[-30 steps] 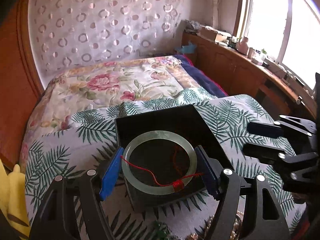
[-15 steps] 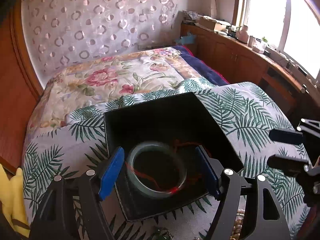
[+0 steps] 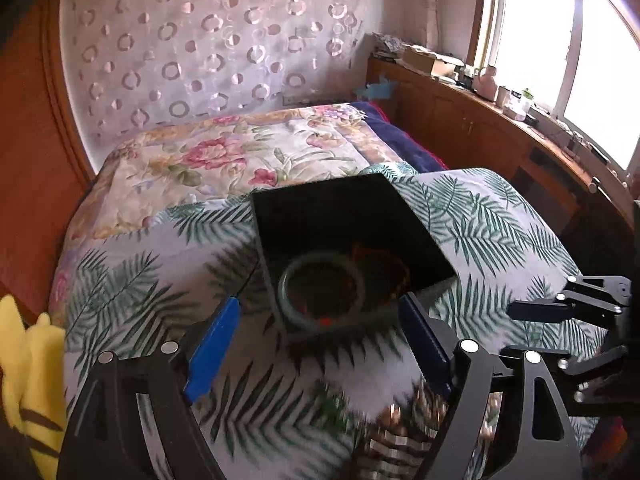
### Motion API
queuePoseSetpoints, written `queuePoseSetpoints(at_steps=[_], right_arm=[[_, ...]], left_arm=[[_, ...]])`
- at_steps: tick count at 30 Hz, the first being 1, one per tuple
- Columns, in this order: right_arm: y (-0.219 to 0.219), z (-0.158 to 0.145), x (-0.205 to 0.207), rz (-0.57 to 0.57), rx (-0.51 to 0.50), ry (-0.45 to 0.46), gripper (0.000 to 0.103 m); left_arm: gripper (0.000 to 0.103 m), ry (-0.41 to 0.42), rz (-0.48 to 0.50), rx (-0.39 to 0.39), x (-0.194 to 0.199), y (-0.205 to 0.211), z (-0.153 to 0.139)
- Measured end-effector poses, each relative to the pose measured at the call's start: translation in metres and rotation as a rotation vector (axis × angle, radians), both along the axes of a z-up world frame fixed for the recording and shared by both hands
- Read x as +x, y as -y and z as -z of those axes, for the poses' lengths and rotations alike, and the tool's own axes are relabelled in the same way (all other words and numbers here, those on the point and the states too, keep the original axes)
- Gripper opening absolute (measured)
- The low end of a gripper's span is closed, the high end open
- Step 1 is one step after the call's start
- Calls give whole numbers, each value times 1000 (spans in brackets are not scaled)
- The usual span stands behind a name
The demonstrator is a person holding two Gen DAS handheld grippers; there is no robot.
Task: Organize jewelry
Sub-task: 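Lower both held bracelets into the black box and open both tools, then grasp the silver cuff bangle with the right tool and lift it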
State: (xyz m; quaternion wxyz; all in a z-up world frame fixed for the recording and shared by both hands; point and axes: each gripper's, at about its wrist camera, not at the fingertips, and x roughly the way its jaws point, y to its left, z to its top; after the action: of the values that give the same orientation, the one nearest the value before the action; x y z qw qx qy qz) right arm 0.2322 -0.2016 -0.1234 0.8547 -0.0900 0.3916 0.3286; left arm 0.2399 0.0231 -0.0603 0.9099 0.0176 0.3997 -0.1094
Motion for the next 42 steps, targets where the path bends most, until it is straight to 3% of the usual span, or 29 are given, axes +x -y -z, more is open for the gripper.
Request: queuePoseSetpoints(at_steps=[2, 6, 13, 26, 30, 42], right_arm=[[-8, 2, -6, -18, -10, 0, 56], [-25, 5, -15, -60, -33, -4, 57], [-40, 13, -18, -86, -72, -18, 69], [-57, 30, -11, -99, -135, -31, 69], [-61, 31, -16, -118, -146, -11, 63], [-21, -1, -27, -28, -57, 41, 63]], left_arm=[[82, 0, -8, -3, -11, -6, 1], [85, 5, -33, 2, -32, -14, 8], [87, 8, -61, 6, -54, -25, 15], [87, 0, -74, -14, -66, -30, 19], [87, -12, -77, -15, -69, -31, 24], [87, -90, -56, -26, -85, -21, 45]])
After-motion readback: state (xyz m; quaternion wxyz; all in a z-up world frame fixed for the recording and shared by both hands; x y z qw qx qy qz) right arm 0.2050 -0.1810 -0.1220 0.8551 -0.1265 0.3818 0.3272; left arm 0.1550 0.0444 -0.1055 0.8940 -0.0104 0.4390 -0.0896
